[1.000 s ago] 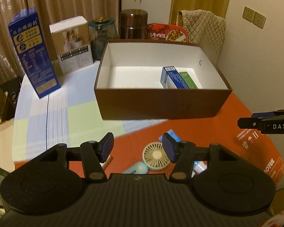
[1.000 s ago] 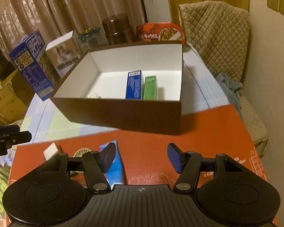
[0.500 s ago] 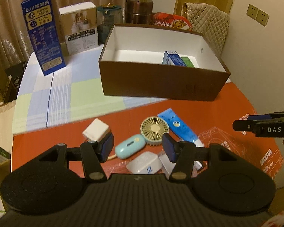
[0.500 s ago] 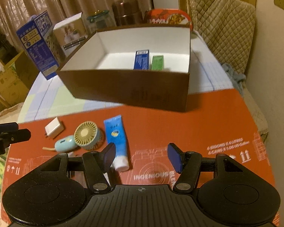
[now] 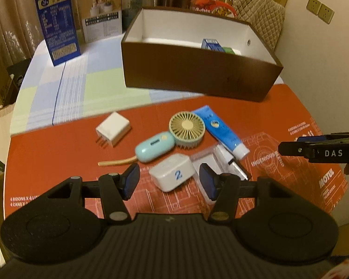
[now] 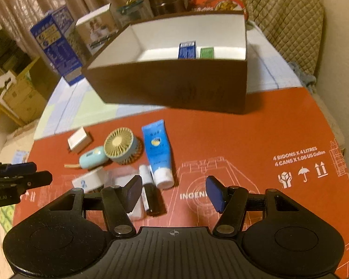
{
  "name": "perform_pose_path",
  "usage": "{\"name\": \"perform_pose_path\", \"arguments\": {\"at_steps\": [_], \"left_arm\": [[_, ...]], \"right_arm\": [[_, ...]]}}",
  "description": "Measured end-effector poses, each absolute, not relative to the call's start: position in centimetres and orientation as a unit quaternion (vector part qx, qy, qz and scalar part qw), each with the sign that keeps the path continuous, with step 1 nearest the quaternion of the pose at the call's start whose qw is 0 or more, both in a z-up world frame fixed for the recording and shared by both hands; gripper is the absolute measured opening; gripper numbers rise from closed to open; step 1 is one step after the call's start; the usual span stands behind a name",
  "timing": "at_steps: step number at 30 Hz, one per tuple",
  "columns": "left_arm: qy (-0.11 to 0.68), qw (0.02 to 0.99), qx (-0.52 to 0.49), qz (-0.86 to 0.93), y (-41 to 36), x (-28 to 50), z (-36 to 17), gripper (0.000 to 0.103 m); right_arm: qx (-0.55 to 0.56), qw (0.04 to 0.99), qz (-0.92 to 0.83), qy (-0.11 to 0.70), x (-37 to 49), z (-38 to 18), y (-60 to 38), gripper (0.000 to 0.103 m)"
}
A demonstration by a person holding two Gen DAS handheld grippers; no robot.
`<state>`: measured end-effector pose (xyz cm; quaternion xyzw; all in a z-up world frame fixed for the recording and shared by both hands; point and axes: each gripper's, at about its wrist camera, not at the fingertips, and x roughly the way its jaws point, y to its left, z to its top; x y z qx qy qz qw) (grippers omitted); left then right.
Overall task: Organize rigid objects
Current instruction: 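Move both grippers back over the items on the mat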
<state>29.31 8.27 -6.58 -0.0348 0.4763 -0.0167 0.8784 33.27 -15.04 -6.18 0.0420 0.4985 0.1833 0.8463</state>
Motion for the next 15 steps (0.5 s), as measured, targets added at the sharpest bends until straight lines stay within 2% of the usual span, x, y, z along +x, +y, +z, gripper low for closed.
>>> {"name": "perform_pose_path", "arguments": {"at_steps": [15], "left_arm": [[0.492,0.869,-0.028,-0.027,7.6,29.3,-9.6,0.053]], "right_arm": [[0.007,0.832,0.206,0.514,32.7,-9.1,-14.0,0.058]]}}
